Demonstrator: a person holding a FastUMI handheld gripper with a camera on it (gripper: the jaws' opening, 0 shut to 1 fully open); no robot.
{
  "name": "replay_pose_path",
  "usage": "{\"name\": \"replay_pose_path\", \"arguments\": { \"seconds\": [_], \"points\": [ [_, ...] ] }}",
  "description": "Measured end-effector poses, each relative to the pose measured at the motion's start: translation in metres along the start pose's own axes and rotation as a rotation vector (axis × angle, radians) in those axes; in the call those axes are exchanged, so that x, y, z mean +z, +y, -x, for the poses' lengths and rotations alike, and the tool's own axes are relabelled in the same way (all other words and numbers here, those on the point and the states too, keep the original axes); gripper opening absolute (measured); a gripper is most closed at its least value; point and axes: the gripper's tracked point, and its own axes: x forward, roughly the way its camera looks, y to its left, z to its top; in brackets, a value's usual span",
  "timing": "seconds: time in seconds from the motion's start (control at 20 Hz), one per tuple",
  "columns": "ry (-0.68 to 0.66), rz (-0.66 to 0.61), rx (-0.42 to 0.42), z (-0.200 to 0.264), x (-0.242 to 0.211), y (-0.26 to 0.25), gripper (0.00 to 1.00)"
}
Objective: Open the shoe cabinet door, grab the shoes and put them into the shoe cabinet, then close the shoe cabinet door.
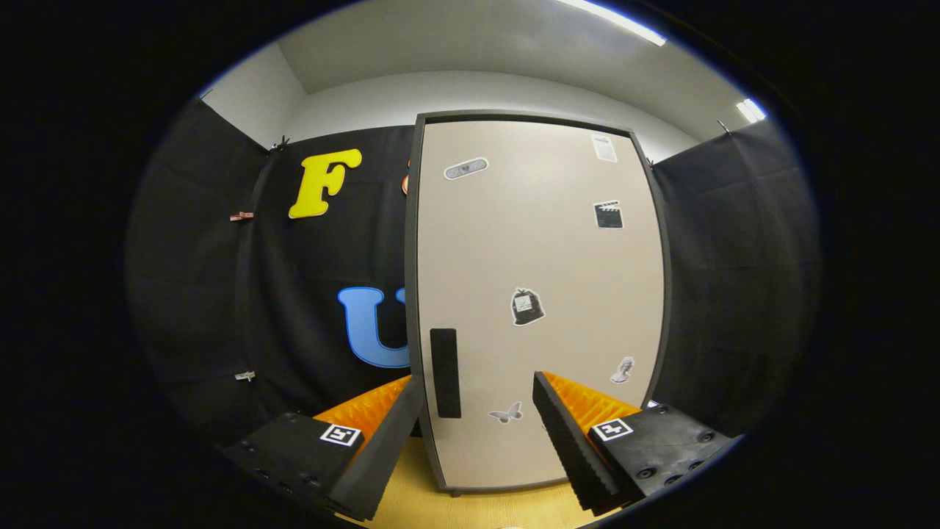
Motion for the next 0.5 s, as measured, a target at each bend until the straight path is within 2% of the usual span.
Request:
{"name": "replay_pose_path", "arguments": {
  "seconds": [0.15,0.5],
  "points": [
    [0.005,-0.001,0.016,-0.027,-0.01,0.014,0.98],
    [0.01,-0.025,-0.012,-0.082,-0.025,0.02,0.97]
  ]
}}
